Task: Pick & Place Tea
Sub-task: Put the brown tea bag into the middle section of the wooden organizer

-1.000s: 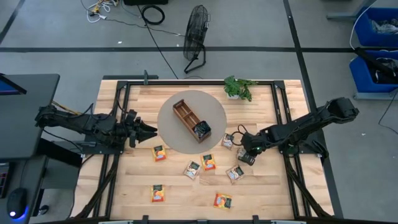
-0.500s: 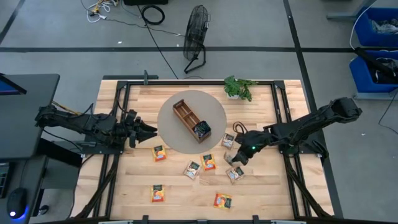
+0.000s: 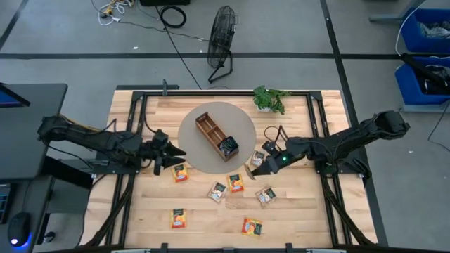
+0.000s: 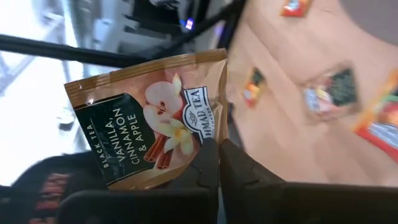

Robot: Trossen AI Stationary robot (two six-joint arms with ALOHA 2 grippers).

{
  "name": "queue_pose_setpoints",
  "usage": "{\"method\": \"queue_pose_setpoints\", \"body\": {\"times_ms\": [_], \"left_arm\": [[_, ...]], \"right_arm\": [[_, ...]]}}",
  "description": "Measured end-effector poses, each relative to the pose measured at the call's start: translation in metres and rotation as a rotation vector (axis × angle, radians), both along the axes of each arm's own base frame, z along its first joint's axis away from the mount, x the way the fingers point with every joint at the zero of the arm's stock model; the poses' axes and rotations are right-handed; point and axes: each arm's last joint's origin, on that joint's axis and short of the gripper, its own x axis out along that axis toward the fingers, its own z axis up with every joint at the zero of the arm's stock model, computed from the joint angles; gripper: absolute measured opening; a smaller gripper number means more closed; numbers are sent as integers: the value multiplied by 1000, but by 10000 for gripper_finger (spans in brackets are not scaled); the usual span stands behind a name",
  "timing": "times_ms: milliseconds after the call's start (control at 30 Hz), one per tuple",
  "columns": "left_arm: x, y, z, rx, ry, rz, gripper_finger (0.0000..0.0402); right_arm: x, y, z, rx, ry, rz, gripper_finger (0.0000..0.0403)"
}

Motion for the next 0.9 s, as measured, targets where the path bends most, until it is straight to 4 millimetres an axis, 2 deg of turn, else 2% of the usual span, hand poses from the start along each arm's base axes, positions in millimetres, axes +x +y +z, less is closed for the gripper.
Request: {"method": "queue_pose_setpoints", "body": {"times_ms": [233,533,900], "left_arm": [[28,2,0,114,9,7,199],[80,11,42,309,-27,-113,199],[143,8,63,410,-57,-302,199]], "right_arm": [[1,0,11,115,-66,8,0],[10,6,31,141,-46,119,0],[16,8,48,120,-65,140,0]]}}
